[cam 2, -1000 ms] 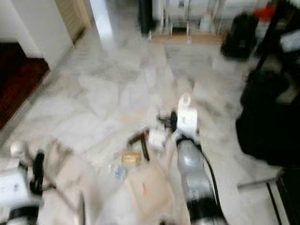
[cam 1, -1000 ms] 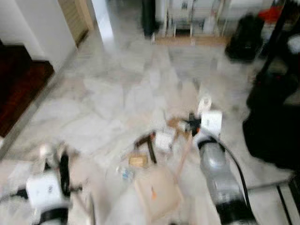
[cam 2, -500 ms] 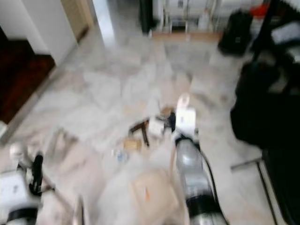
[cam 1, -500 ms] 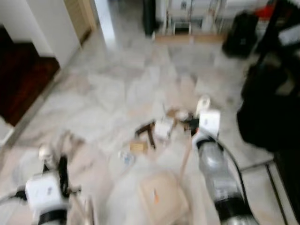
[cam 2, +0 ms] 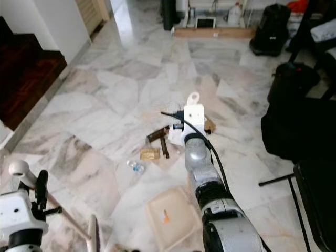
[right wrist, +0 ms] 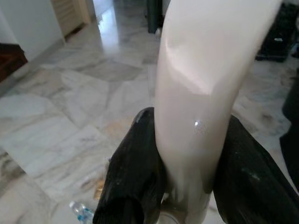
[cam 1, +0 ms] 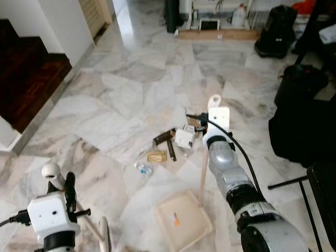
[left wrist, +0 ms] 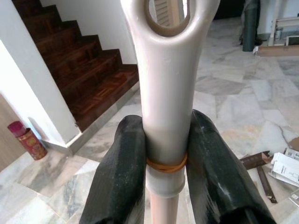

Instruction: Sweep floor

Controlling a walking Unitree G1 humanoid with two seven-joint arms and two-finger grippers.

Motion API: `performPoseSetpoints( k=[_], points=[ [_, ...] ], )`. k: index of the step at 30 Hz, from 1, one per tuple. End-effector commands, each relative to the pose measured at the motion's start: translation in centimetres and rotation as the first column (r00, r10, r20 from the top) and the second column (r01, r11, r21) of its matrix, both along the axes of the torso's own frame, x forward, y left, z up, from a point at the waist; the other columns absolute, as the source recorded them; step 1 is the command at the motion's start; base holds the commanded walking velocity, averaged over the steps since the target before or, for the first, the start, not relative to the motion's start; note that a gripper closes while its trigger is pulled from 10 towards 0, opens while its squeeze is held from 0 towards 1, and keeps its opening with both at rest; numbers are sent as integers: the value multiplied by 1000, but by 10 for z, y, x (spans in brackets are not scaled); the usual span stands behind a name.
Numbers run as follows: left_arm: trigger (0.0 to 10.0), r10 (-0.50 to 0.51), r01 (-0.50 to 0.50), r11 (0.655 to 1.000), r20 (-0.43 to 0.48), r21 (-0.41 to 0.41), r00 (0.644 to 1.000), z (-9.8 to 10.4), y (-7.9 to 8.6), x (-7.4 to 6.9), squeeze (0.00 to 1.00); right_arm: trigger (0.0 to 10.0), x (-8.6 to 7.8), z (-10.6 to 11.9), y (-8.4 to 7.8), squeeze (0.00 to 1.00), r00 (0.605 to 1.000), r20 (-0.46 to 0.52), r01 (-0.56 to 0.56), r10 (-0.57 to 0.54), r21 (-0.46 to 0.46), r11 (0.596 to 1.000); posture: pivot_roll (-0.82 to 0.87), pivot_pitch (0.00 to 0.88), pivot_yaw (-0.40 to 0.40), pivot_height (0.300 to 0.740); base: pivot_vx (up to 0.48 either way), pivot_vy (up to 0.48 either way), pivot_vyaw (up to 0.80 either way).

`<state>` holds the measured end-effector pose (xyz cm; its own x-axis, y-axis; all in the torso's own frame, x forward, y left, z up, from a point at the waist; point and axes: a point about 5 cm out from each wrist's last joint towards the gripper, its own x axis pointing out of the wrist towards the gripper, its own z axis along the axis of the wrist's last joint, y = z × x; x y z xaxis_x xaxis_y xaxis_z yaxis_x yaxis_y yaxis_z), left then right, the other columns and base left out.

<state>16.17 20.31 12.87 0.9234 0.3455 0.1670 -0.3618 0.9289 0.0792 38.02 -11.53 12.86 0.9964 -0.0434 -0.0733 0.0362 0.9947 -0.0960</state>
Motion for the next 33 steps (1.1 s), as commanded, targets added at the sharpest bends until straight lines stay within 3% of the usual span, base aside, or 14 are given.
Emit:
performPoseSetpoints(
  k=[1,10,20,22,23,28,33],
  points=[
    [10000,9,-9,999,-1,39,1000,3,3,-2,0,10000,1,-2,2,0,1000,-21,21,-20,31,999,-7,132,86,740,0,0,0],
    [10000,0,0,999,-9,41,1000,3,3,-2,0,10000,-2,-21,4,0,991,-125,45,-41,32,998,5,131,88,740,0,0,0],
    [10000,-9,9,999,-17,43,1000,2,4,-3,0,10000,-6,-30,1,0,988,-147,55,-51,18,998,10,130,94,740,0,0,0],
    [10000,-11,12,999,-16,42,1000,2,3,-2,0,10000,-5,-29,1,0,989,-139,55,-50,33,998,10,131,95,740,0,0,0],
    [10000,-14,14,999,-10,44,1000,3,2,-2,0,10000,-3,-20,4,0,997,-71,34,-31,34,999,11,131,96,740,0,0,0],
    [10000,-14,15,999,-9,45,1000,4,2,-2,0,10000,-1,-9,8,0,1000,24,5,-6,11,1000,12,134,97,740,0,0,0],
    [10000,-12,13,999,-15,44,1000,3,2,-3,0,10000,-4,-17,9,0,1000,-10,3,-3,4,1000,19,137,96,740,0,0,0]
  ],
)
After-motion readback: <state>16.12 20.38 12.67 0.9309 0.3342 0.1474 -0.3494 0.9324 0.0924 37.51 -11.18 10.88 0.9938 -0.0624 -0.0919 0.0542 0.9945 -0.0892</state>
